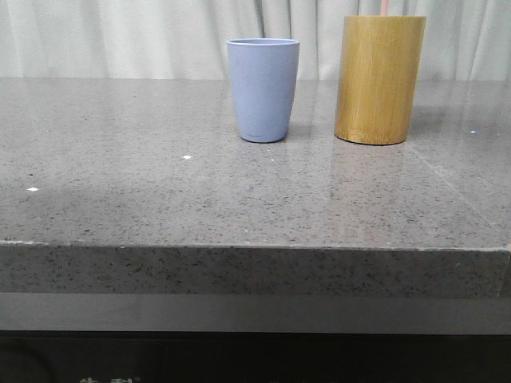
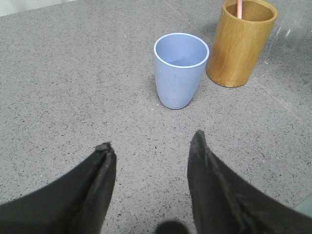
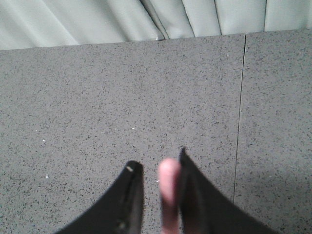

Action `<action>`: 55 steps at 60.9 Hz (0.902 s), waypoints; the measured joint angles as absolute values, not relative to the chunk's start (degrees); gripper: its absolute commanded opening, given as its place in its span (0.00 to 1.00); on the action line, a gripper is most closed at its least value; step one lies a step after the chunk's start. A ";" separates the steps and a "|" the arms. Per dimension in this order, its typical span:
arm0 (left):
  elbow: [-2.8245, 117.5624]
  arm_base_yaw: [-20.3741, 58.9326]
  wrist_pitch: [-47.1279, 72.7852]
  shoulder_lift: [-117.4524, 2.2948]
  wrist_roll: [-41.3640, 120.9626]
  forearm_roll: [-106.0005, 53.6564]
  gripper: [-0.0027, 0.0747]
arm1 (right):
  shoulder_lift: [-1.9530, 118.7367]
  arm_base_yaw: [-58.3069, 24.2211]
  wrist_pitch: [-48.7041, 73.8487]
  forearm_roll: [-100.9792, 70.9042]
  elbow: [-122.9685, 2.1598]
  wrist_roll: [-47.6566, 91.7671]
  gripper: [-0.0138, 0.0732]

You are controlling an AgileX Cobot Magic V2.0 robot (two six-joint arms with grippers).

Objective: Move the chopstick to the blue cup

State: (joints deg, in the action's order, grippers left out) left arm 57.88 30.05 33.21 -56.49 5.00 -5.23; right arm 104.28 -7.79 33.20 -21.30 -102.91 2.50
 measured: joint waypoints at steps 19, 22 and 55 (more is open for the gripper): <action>57.88 30.05 33.21 -56.49 5.00 -5.23 0.48 | 104.28 -7.79 33.54 -21.30 -102.91 2.83 0.09; 57.88 30.05 33.21 -56.49 5.00 -5.23 0.48 | 104.28 -7.79 33.54 -21.18 -102.91 2.83 0.09; 57.88 30.05 33.21 -56.49 5.00 -5.23 0.48 | 91.91 -8.58 32.44 -17.44 -102.91 4.39 0.09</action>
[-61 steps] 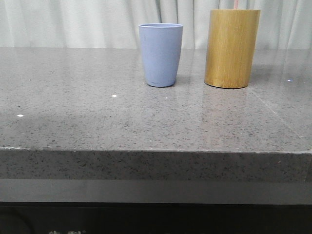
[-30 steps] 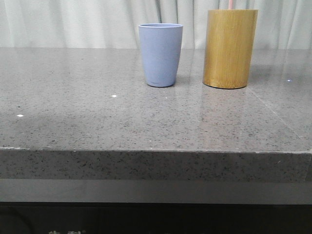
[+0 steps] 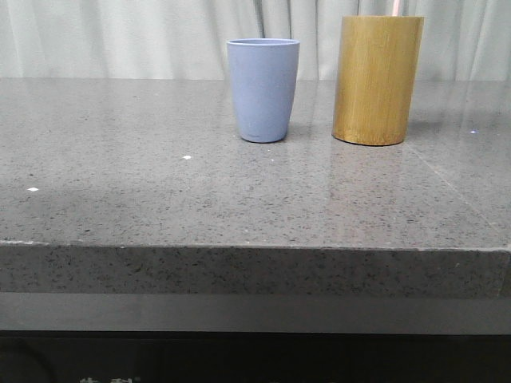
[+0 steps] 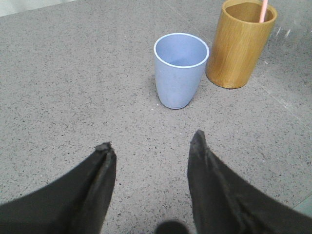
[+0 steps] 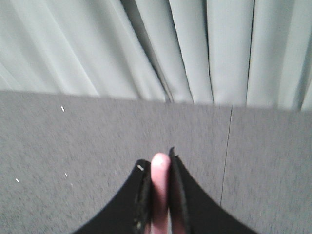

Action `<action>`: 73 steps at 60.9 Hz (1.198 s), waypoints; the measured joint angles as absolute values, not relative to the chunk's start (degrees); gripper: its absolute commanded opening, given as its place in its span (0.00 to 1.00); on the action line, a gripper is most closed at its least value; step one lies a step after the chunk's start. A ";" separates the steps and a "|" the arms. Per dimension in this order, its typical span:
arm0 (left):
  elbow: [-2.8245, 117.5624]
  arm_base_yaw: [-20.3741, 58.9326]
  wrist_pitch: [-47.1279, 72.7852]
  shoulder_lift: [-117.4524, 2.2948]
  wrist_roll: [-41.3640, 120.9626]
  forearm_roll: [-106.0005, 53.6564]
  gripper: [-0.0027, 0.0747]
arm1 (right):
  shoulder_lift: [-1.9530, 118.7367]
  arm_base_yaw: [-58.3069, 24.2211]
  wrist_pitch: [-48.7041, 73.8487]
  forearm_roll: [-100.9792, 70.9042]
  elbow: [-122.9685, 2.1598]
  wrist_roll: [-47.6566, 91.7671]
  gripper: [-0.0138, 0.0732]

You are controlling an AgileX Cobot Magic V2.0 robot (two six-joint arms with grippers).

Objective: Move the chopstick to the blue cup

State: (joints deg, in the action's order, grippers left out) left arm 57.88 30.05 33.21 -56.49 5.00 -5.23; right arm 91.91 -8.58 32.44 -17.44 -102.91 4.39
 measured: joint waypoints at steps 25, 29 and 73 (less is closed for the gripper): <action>57.88 30.05 33.21 -56.49 5.00 -5.23 0.48 | 85.05 -20.73 20.91 -17.22 -102.80 8.61 0.09; 57.88 30.05 33.21 -56.49 5.00 -5.23 0.48 | 85.65 -22.94 18.97 -17.22 -102.23 9.04 0.09; 57.88 30.05 33.21 -56.49 5.00 -5.23 0.48 | 102.20 -26.58 21.35 -14.46 -100.92 11.00 0.29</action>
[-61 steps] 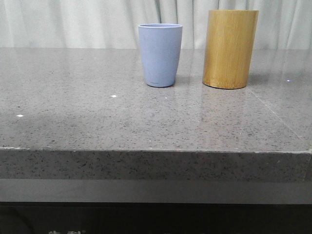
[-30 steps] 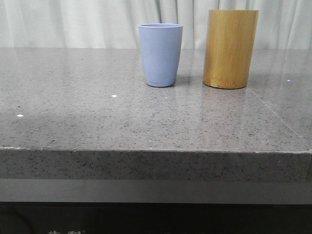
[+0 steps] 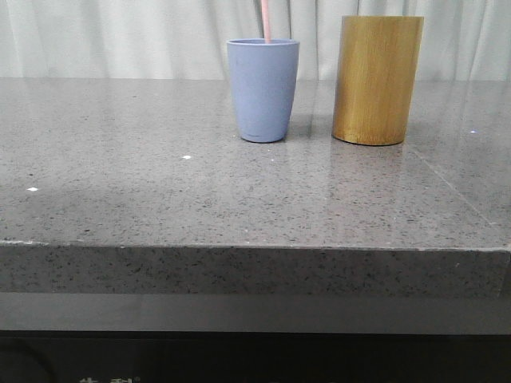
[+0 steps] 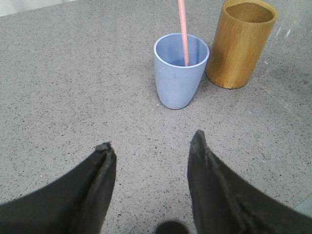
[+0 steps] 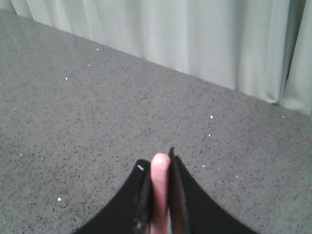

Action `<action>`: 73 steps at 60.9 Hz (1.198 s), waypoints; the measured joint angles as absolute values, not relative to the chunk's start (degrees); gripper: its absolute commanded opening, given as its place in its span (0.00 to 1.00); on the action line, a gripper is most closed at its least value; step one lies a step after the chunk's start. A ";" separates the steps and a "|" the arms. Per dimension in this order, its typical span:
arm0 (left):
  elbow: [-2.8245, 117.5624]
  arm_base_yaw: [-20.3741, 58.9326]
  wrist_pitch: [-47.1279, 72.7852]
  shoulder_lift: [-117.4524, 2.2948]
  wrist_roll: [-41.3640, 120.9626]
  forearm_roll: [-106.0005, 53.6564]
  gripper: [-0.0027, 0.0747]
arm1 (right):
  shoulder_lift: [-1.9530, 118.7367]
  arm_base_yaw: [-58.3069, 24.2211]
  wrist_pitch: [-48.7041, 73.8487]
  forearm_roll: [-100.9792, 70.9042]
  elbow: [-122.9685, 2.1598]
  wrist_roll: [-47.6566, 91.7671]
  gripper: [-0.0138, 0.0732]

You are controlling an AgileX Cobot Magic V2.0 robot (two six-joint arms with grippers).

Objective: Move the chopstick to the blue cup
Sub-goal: 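Lower the pink stick into the blue cup and open the right gripper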

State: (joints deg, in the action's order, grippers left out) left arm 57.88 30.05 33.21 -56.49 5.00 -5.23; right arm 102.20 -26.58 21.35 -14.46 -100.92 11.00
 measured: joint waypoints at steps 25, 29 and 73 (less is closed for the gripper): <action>57.88 30.05 33.21 -56.49 5.00 -5.23 0.48 | 98.68 -26.58 33.01 -7.78 -100.92 11.08 0.64; 57.88 30.05 33.21 -56.49 5.00 -5.23 0.48 | 96.34 -26.58 37.36 -6.66 -100.92 11.12 0.64; 57.88 30.05 33.21 -56.49 5.00 -5.23 0.48 | 54.65 -20.70 48.02 -5.58 -68.86 1.77 0.64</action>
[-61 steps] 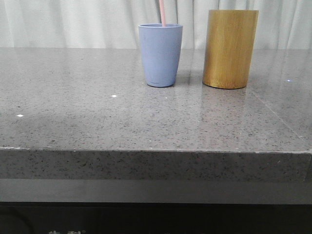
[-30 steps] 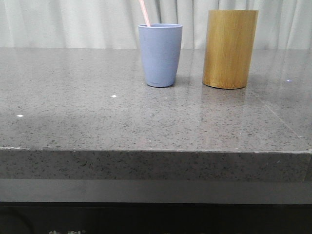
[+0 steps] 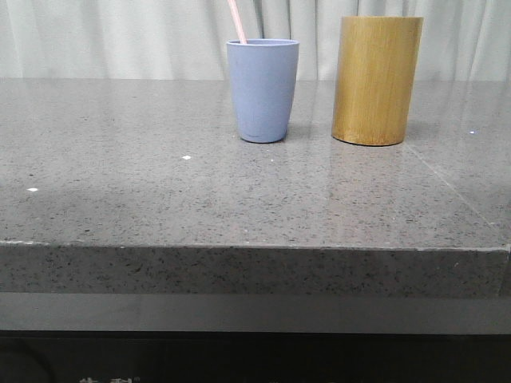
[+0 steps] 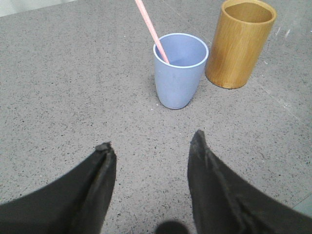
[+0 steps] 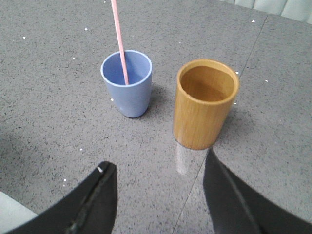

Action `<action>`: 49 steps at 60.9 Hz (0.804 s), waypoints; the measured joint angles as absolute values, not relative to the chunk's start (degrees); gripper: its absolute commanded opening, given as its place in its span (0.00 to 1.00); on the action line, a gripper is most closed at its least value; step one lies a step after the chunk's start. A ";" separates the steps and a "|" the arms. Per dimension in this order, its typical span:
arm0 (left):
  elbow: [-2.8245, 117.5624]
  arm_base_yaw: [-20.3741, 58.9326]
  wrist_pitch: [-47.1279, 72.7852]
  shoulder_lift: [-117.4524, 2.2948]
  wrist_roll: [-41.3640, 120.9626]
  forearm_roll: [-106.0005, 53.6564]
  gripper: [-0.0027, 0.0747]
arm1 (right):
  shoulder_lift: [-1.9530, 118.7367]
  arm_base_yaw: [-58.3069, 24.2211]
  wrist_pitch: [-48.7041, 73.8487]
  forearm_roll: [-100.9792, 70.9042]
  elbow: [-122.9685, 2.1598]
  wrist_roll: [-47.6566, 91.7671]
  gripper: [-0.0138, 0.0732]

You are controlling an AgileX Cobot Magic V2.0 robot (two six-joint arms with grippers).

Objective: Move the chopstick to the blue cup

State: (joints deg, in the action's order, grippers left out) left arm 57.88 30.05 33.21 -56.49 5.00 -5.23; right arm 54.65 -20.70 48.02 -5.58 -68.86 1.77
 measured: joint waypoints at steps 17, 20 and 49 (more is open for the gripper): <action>57.88 30.05 33.21 -56.49 5.00 -5.23 0.48 | 37.52 -20.70 37.43 -5.58 -50.13 1.77 0.64; 57.88 30.05 33.21 -56.49 5.00 -5.23 0.48 | 34.56 -20.70 35.22 -5.58 -47.41 1.77 0.64; 57.88 30.05 33.21 -56.49 5.00 -5.23 0.12 | 28.86 -20.70 32.32 -5.58 -37.74 1.77 0.17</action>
